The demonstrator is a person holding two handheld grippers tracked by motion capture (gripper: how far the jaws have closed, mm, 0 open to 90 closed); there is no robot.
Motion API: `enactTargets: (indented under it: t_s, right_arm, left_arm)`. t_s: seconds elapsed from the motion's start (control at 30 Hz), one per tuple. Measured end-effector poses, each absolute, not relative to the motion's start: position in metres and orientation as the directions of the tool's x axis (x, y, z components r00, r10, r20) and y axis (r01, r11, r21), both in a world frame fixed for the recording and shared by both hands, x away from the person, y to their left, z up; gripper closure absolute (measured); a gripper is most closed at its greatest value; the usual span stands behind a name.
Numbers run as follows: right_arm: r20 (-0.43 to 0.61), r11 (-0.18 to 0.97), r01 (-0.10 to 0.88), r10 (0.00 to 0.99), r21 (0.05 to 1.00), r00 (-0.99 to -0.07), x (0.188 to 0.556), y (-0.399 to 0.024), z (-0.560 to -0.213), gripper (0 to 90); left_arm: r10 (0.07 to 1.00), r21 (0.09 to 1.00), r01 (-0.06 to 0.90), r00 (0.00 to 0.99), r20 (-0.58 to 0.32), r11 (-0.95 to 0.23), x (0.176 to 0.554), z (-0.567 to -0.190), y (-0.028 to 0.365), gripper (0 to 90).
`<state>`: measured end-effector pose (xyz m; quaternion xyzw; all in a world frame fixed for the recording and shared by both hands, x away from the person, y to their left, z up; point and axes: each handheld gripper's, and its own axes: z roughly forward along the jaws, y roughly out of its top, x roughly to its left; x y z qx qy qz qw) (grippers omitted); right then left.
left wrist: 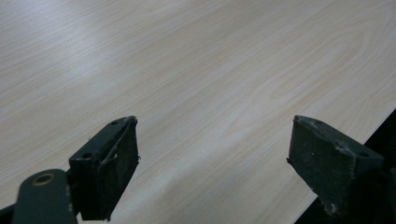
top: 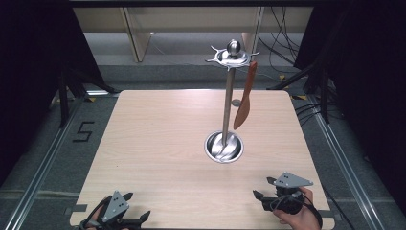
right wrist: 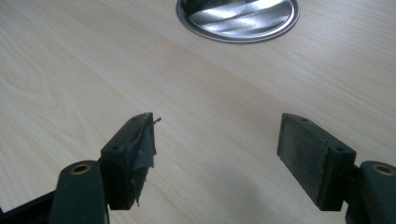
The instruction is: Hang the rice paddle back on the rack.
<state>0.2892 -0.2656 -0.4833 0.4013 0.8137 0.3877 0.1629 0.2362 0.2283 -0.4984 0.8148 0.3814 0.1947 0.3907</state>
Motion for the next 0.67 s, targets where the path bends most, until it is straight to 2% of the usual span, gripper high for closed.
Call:
enactTargets:
  t_s: [0.03, 0.1, 0.13, 0.17, 0.23, 0.3, 0.37, 0.67]
  right_arm:
    - [0.039, 0.388, 0.524, 0.775, 0.758, -0.631, 0.2887, -0.2662, -0.4833, 28.7]
    - [0.037, 0.387, 0.518, 0.773, 0.763, -0.633, 0.2875, -0.2656, -0.4847, 28.7]
    - [0.055, 0.380, 0.537, 0.777, 0.753, -0.627, 0.2855, -0.2645, -0.4849, 28.6]
    - [0.059, 0.380, 0.541, 0.776, 0.750, -0.628, 0.2850, -0.2644, -0.4851, 28.5]
    - [0.026, 0.397, 0.505, 0.767, 0.766, -0.642, 0.2868, -0.2661, -0.4863, 28.5]
    - [0.040, 0.390, 0.521, 0.771, 0.759, -0.636, 0.2852, -0.2660, -0.4861, 28.3]
    - [0.041, 0.390, 0.521, 0.770, 0.760, -0.637, 0.2849, -0.2660, -0.4865, 28.3]
    - [0.043, 0.384, 0.522, 0.775, 0.762, -0.631, 0.2838, -0.2673, -0.4864, 28.1]
  left_arm:
    - [0.778, 0.794, 0.471, 0.628, 0.004, -0.384, 0.2360, -0.4991, 0.2271, 15.4]
    - [0.761, 0.781, 0.450, 0.647, 0.049, -0.432, 0.2385, -0.4978, 0.2311, 15.4]
    - [0.774, 0.779, 0.474, 0.632, 0.023, -0.411, 0.2377, -0.4983, 0.2303, 15.4]
    - [0.769, 0.772, 0.466, 0.638, 0.046, -0.433, 0.2387, -0.4976, 0.2318, 15.4]
    - [0.777, 0.784, 0.474, 0.630, 0.017, -0.401, 0.2374, -0.4987, 0.2302, 15.4]
    - [0.781, 0.791, 0.473, 0.624, 0.010, -0.388, 0.2373, -0.4990, 0.2294, 15.4]
    - [0.761, 0.776, 0.455, 0.646, 0.050, -0.437, 0.2387, -0.4969, 0.2325, 15.4]
    - [0.773, 0.779, 0.472, 0.634, 0.025, -0.413, 0.2378, -0.4980, 0.2311, 15.4]
